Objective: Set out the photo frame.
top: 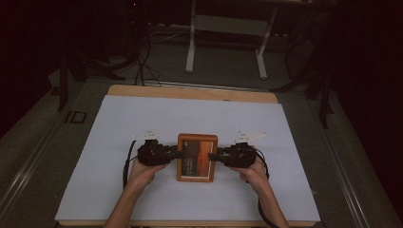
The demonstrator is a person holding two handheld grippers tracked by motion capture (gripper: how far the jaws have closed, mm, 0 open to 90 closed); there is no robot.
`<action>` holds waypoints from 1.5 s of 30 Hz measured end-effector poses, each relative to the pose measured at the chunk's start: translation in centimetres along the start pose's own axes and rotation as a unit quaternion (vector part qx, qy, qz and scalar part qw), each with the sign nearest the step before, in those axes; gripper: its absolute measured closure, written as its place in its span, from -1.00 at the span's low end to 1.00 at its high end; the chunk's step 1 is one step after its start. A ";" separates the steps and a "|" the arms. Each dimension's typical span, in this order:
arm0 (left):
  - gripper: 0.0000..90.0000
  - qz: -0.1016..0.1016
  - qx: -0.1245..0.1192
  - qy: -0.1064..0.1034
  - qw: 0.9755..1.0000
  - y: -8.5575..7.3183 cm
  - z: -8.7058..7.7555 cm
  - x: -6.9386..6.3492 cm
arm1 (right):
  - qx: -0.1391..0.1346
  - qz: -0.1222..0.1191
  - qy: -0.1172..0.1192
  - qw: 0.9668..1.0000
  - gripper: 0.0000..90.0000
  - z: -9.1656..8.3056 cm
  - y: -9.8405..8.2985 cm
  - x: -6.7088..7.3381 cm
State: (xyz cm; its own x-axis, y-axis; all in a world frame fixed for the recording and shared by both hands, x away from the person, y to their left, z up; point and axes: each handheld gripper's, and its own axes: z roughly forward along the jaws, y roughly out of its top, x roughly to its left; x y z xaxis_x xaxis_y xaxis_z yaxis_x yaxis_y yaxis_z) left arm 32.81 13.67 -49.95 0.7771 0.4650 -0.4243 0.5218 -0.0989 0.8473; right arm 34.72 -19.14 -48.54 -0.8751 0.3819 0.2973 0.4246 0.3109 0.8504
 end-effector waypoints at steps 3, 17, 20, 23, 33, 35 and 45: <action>0.43 0.000 0.007 0.001 1.000 0.0 0.0 0.0 | -0.001 0.000 0.000 1.000 0.47 0.0 0.0 0.0; 0.49 0.005 0.021 -0.001 1.000 -0.4 -0.3 0.2 | 0.002 -0.003 -0.010 1.000 0.45 -0.2 0.1 0.1; 0.51 0.010 0.027 0.002 1.000 -0.4 -0.4 0.0 | 0.003 -0.004 -0.011 1.000 0.45 -0.1 0.2 0.1; 0.51 0.010 0.028 0.002 1.000 -0.4 -0.5 0.0 | 0.004 -0.007 -0.010 1.000 0.45 -0.1 0.3 0.2; 0.28 0.002 0.030 0.008 1.000 -0.5 -0.5 0.3 | 0.004 0.005 -0.006 1.000 0.11 -0.5 0.2 -0.1; 0.25 0.004 0.031 0.009 0.999 -0.5 -0.6 0.3 | 0.007 0.003 -0.009 1.000 0.07 -0.8 0.2 -0.1; 0.14 0.002 0.027 0.041 0.999 -0.3 -2.1 -0.1 | 0.010 0.000 -0.027 1.000 0.00 -2.5 -0.2 0.0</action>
State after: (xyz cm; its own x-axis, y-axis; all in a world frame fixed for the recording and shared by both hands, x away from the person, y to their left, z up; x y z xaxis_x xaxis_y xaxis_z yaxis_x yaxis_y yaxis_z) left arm 31.88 15.51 -49.51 0.7483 0.5354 -0.3915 0.5393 -0.1475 0.8291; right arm 34.06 -21.37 -47.67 -0.8612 0.4281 0.2738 0.4302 0.3273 0.8413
